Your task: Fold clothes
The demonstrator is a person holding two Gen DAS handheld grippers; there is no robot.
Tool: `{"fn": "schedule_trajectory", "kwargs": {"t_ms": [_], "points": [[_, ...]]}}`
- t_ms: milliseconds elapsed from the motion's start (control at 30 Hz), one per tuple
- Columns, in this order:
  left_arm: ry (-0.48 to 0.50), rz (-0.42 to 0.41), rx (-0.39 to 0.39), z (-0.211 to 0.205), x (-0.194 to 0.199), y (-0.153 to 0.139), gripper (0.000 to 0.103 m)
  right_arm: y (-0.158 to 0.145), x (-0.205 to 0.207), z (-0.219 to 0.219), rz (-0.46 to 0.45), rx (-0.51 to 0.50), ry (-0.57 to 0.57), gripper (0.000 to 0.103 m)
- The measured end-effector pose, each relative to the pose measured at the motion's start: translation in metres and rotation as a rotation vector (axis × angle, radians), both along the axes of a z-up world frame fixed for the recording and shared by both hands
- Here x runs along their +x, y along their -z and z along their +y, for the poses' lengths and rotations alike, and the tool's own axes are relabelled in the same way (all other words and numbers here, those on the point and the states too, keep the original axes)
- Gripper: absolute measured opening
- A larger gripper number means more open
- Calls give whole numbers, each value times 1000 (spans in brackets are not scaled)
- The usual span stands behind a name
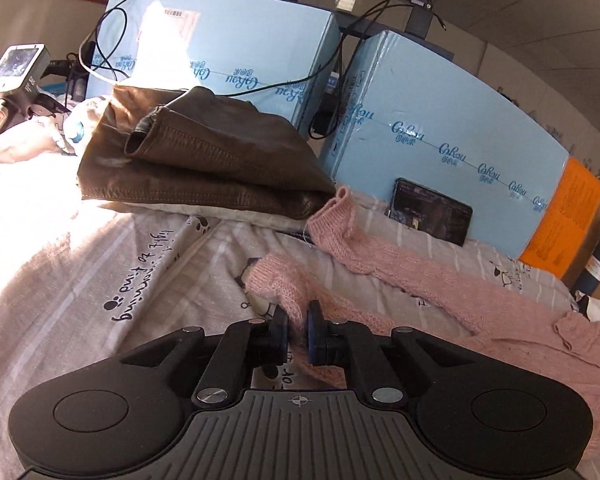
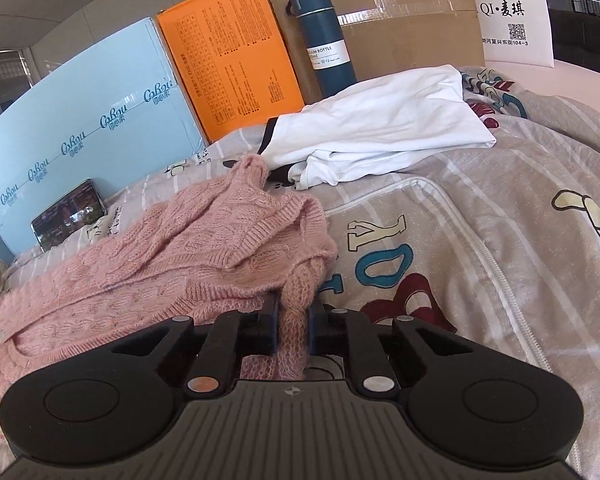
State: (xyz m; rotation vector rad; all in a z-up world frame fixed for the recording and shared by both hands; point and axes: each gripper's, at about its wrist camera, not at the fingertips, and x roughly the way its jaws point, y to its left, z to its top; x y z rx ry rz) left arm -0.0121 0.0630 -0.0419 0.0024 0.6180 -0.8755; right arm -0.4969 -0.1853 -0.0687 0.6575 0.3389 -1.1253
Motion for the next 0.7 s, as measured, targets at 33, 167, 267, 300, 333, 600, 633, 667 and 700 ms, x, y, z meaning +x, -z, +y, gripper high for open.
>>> {"fn": "schedule_trajectory", "kwargs": {"t_ms": [33, 167, 267, 300, 333, 600, 633, 667, 700], "points": [[-20, -16, 4, 2, -1, -2, 9, 0, 1, 0, 3, -1, -1, 12], [-99, -78, 21, 9, -3, -9, 31, -1, 6, -4, 30, -12, -14, 18], [-159, -125, 34, 14, -4, -15, 78, -5, 2, -1, 26, -36, -7, 41], [-139, -139, 11, 11, -4, -21, 79, -9, -2, -1, 20, -51, 7, 50], [-118, -152, -13, 8, -4, -28, 79, -12, -5, -1, 13, -65, 21, 52], [270, -69, -123, -74, -17, -56, 78, -49, 12, -27, -99, -115, 4, 59], [264, -51, -103, -85, -11, -51, 78, -54, 20, -32, -108, -117, -18, 60], [257, -33, -82, -95, -4, -45, 78, -57, 30, -35, -112, -112, -43, 62], [250, -15, -61, -106, 2, -40, 78, -60, 42, -40, -113, -99, -70, 63]]}}
